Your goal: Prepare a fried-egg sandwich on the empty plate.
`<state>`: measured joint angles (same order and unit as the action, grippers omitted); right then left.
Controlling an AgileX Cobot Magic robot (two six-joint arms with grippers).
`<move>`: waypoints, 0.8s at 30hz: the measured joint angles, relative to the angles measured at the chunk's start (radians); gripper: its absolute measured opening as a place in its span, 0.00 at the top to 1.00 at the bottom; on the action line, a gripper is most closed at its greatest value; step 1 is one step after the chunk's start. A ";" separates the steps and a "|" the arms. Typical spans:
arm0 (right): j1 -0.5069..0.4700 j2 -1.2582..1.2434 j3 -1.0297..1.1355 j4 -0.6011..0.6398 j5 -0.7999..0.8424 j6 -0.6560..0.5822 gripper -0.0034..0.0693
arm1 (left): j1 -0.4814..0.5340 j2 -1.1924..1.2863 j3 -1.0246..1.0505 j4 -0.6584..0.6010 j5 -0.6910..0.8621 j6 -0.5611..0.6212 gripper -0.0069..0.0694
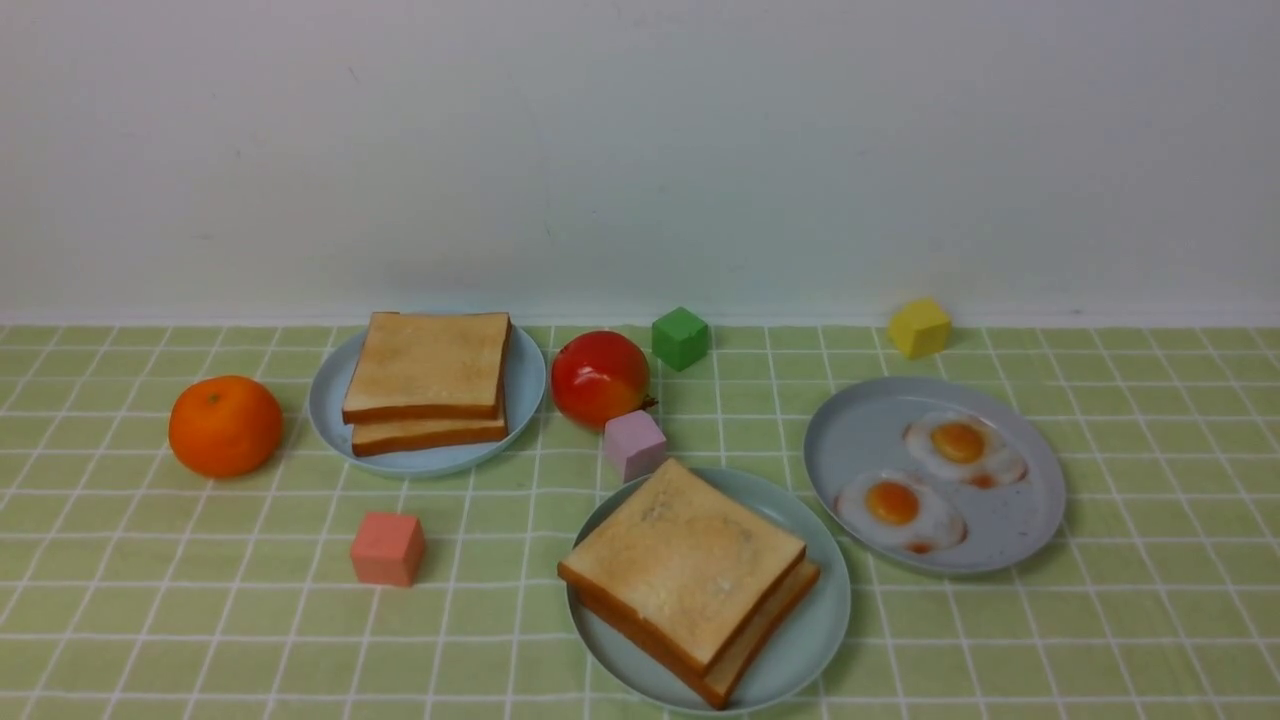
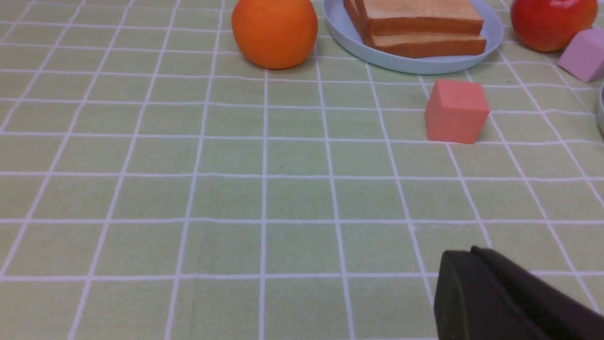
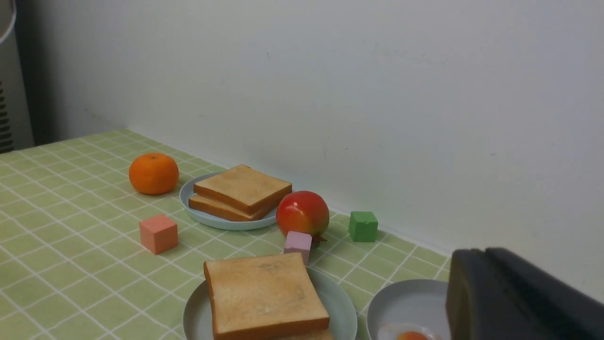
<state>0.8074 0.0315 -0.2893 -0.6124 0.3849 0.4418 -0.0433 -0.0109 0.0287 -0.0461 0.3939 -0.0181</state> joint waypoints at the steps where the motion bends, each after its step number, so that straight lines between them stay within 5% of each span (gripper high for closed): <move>1: 0.000 0.000 0.000 0.000 0.000 0.000 0.89 | 0.001 0.000 0.000 0.003 -0.002 0.000 0.90; 19: 0.000 0.000 0.000 0.001 0.000 0.000 0.85 | 0.002 0.000 0.000 0.014 -0.002 0.000 0.90; 24: -0.036 -0.001 0.000 0.090 0.020 -0.031 0.84 | 0.002 0.000 0.000 0.014 -0.002 0.000 0.90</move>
<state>0.7711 0.0305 -0.2893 -0.5221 0.4050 0.4106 -0.0413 -0.0109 0.0287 -0.0317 0.3922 -0.0181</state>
